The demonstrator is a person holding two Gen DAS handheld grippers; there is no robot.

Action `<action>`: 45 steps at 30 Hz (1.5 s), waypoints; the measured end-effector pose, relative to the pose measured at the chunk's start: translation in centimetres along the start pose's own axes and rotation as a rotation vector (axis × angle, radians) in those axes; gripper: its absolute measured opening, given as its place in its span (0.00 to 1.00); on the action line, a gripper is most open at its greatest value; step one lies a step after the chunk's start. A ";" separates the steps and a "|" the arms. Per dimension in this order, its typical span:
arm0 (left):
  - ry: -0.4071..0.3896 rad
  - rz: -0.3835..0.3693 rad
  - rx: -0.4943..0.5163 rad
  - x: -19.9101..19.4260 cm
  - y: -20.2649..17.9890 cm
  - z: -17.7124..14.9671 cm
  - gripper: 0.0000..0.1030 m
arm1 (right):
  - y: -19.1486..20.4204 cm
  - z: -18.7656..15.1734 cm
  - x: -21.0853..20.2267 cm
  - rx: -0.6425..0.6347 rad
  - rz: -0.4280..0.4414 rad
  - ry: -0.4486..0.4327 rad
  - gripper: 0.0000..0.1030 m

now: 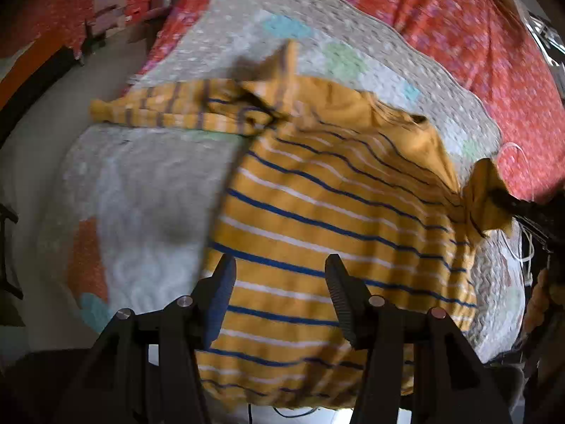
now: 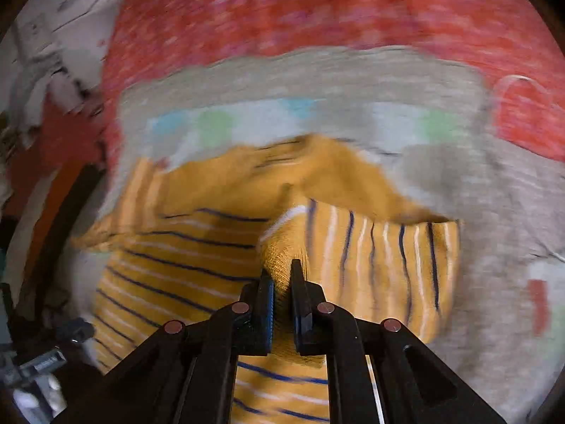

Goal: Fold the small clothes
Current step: 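Fold the held sleeve across the sweater body, then open the right tool, then grasp the other sleeve cuff with the left tool and lift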

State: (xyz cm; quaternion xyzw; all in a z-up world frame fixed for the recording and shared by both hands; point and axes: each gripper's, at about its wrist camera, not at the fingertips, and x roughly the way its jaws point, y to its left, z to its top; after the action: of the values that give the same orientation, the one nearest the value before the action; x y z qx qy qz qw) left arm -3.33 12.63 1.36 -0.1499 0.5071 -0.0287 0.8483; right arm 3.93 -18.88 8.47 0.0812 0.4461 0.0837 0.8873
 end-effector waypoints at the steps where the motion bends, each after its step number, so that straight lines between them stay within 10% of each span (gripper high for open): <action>1: -0.005 0.007 -0.010 0.1 0.7 0.3 0.51 | 1.2 0.4 0.8 0.002 0.020 0.007 0.08; 19: -0.103 -0.089 -0.098 2.7 5.7 3.9 0.51 | 13.4 6.0 17.4 0.086 0.182 0.206 0.09; 23: -0.090 -0.096 -0.068 3.3 4.7 3.8 0.52 | 15.3 6.0 18.9 0.024 0.200 0.246 0.30; 26: -0.088 -0.096 -0.049 3.6 4.1 3.7 0.52 | 17.8 6.2 18.6 -0.056 0.251 0.252 0.59; 31: -0.085 -0.094 -0.056 3.8 4.0 3.6 0.52 | 19.7 6.8 15.3 -0.115 0.401 0.221 0.60; 36: -0.103 -0.087 -0.100 3.2 5.1 3.8 0.53 | 14.7 6.2 12.2 -0.071 0.317 0.192 0.65; 45: -0.108 -0.127 -0.480 3.8 15.2 9.5 0.63 | 7.8 1.1 6.5 -0.011 0.267 0.171 0.65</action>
State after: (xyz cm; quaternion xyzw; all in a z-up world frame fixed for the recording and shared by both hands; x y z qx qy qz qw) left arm 5.22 28.51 -1.95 -0.3799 0.4431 0.0473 0.8106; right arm 8.03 -9.96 5.74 0.1274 0.5050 0.2100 0.8275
